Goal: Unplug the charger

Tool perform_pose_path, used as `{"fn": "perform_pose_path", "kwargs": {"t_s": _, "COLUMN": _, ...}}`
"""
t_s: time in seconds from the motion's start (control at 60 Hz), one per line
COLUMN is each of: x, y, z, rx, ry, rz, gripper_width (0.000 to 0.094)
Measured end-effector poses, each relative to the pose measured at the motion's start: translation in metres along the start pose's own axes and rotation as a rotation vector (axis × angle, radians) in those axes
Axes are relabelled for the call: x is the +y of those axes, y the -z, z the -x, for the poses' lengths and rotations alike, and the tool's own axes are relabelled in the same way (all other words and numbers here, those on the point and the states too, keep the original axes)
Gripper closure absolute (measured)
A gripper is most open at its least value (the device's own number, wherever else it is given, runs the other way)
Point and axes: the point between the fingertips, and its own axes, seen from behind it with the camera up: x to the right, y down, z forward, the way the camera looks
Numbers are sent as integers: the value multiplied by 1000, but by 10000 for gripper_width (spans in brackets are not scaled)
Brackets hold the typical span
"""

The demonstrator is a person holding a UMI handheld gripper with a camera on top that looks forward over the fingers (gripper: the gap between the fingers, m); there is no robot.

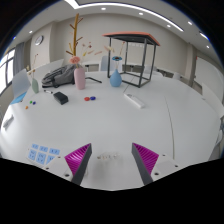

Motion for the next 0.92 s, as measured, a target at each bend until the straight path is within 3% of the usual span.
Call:
{"fn": "perform_pose_path", "kwargs": {"t_s": 0.283, "x": -47, "y": 201, "z": -8, "rx": 28, "ry": -16, "rz": -5, "gripper_width": 84}}
{"fn": "perform_pose_path", "kwargs": {"t_s": 0.483, "x": -61, "y": 331, "z": -3, "rx": 25, "ry": -39, "rz": -72, "gripper_width": 82}}
{"fn": "perform_pose_path", "kwargs": {"t_s": 0.633, "x": -41, "y": 360, "z": 2, "rx": 6, "ry": -56, "rz": -62, "gripper_width": 84}}
{"fn": "perform_pose_path", "kwargs": {"t_s": 0.917, "x": -39, "y": 339, "z": 14, "rx": -27, "ry": -36, "rz": -50, "gripper_width": 78}}
